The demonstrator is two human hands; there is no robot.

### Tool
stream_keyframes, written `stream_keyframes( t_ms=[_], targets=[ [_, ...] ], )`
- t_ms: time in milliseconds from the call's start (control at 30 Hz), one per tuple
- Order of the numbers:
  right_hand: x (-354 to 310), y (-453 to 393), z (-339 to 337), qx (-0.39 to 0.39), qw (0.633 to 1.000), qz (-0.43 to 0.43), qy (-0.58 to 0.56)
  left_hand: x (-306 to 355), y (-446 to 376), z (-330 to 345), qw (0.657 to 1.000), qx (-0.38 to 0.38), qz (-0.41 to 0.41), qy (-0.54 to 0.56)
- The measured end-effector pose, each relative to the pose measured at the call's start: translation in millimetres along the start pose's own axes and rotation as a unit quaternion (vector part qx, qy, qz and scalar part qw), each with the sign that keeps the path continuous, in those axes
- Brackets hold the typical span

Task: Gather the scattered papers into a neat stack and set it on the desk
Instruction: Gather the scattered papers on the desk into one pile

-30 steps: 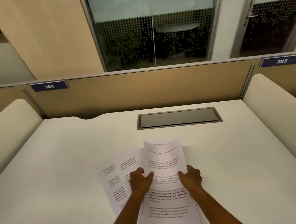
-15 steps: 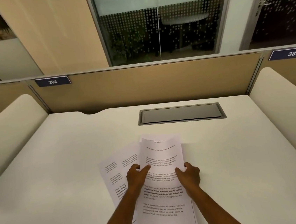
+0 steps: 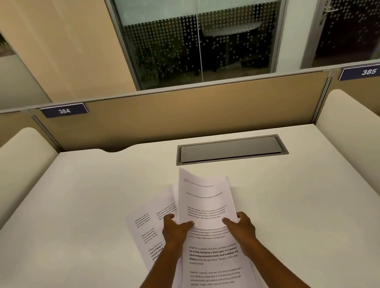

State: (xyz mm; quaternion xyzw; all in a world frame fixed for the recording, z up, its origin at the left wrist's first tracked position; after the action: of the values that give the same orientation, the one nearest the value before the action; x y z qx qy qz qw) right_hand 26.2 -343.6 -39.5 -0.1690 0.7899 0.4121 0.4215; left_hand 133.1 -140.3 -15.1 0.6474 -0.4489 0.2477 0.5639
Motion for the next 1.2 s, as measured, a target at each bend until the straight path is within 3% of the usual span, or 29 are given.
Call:
stream_keyframes(
  t_ms=[167,433,633,767,1200],
  targets=[
    [-4.7,0.5,9.3,-0.008,0.999,-0.026,0.038,-0.8,-3.9,-11.8,1.000,0.005,0.014,-0.021],
    [-21.8,0.8,41.0,-0.017,0.986,-0.079,0.143,-15.4,-6.1,-50.3,0.997,0.076,0.013,-0.028],
    [-36.5,5.3,76.5,-0.010,0.944,-0.111,0.310,-36.8,-10.6,-86.9,0.979,0.166,-0.033,-0.112],
    [-42.0,7.0,96.2,-0.037,0.933,-0.129,0.335,-40.8,-6.0,-101.8,0.969,0.187,-0.066,-0.148],
    [-33.0,7.9,94.7,-0.011,0.883,-0.091,0.460,-34.5,-13.7,-103.2,0.980,0.185,-0.054,-0.050]
  ],
)
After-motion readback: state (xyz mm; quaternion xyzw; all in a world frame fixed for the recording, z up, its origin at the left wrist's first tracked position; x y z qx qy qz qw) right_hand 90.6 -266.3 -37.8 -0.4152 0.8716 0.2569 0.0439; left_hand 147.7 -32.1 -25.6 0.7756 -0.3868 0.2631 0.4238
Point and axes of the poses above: each hand's wrist, its own y-axis away from the middle knuckle, its own z-axis out of the palm, x = y × z, the point moved 7 cm from there along -y, towards the middle knuckle, and after that the axes turned 3 degrees about y, right-handed, at the moved point
